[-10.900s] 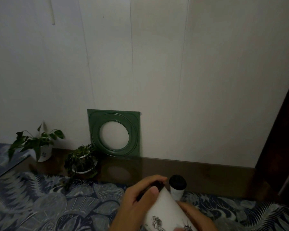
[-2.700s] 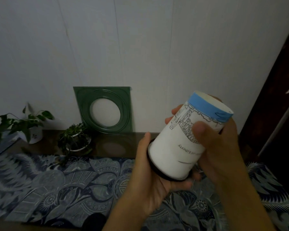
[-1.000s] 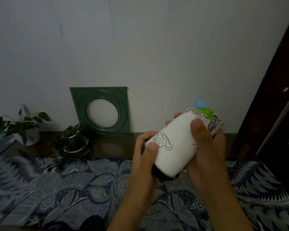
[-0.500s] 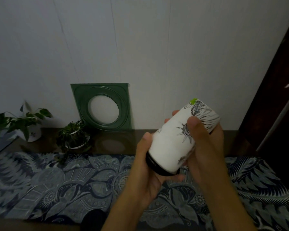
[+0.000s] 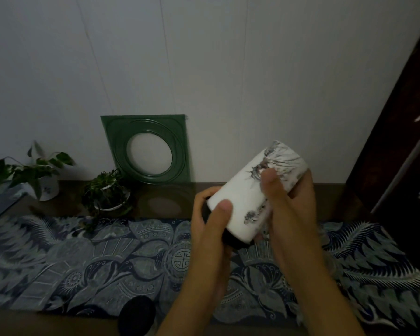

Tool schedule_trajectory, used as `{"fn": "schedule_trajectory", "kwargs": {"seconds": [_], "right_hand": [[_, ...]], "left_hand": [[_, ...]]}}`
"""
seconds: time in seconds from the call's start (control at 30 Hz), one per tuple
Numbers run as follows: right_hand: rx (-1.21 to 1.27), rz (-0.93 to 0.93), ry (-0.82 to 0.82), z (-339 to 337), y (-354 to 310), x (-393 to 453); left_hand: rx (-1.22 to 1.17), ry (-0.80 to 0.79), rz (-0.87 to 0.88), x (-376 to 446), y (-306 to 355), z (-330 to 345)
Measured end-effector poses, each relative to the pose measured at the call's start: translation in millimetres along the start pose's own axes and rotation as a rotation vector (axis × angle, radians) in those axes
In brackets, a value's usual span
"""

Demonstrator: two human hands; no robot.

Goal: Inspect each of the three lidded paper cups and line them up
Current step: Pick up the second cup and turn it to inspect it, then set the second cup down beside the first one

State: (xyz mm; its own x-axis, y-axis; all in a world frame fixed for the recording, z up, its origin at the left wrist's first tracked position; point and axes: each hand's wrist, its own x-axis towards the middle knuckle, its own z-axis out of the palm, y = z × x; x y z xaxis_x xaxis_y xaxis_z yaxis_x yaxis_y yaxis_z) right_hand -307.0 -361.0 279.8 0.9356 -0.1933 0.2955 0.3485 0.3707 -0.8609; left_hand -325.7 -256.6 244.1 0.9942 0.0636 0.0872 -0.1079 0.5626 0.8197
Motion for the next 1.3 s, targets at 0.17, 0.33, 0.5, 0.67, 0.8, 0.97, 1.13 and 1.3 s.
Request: {"fn": "schedule_trajectory", "kwargs": {"seconds": [0.17, 0.33, 0.5, 0.67, 0.8, 0.97, 1.13, 1.3], "right_hand": [[-0.499, -0.257, -0.150, -6.5, 15.2, -18.5], [-0.863, -0.396, -0.328, -21.9, 30.1, -28.1], [-0.868, -0.300, -0.288, -29.5, 35.8, -31.3], [-0.663, -0.097, -0.236, -40.0, 46.5, -37.6], [-0.519, -0.038, -0.237, -45.6, 60.6, -43.4], [-0.409, 0.166, -0.236, -59.8, 88.2, -61.5], [-0.297, 0.436, -0.134, -73.9, 121.8, -80.7], [-0.288, 0.669, -0.052, -92.6, 158.4, -101.9]], "left_hand": [[-0.168, -0.050, -0.192, 1.0, 9.6, -4.6], [-0.054, -0.041, -0.151, 3.4, 11.6, -12.8], [0.089, -0.069, -0.079, -1.2, 5.4, -16.3], [0.211, -0.088, -0.002, -0.2, -1.8, -30.4], [0.353, -0.112, -0.002, -2.0, -13.7, -50.1], [0.372, -0.050, -0.123, -18.4, -40.3, -78.2], [0.403, 0.038, -0.270, -34.0, -67.6, -106.1], [0.377, 0.162, -0.402, -46.2, -100.6, -137.3]]}}
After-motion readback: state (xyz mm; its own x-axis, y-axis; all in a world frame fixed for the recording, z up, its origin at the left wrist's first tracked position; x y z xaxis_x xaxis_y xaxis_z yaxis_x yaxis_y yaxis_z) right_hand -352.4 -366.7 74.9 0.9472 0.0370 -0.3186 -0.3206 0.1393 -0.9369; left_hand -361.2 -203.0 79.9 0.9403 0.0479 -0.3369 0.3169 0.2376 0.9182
